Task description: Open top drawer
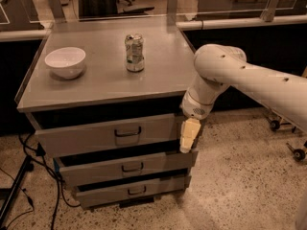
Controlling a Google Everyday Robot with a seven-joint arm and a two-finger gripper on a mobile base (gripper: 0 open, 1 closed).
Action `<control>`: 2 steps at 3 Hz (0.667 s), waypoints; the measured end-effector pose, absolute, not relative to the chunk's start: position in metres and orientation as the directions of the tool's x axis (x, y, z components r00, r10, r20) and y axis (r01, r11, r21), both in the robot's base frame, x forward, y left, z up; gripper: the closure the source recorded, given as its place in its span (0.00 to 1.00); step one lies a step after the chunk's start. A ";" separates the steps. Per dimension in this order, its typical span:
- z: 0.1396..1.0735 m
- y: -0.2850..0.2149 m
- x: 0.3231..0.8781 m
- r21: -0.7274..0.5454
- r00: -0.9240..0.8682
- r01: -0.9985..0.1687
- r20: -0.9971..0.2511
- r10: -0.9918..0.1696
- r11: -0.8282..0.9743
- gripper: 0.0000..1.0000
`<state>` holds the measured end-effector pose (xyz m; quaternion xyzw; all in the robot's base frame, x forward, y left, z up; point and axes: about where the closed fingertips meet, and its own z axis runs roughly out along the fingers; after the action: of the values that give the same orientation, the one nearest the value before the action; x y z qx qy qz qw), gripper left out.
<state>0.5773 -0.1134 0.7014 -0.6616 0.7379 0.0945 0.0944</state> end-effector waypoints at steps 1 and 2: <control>0.684 -0.109 0.580 0.031 -0.101 -0.995 -0.262 -0.960 0.097 0.00; 0.677 -0.105 0.581 0.032 -0.090 -0.996 -0.264 -0.960 0.084 0.00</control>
Offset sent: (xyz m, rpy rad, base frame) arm 0.0076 0.0118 -0.0302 0.0036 0.0096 0.0355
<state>0.5812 -0.1054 0.6768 -0.6689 0.7312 0.1017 0.0873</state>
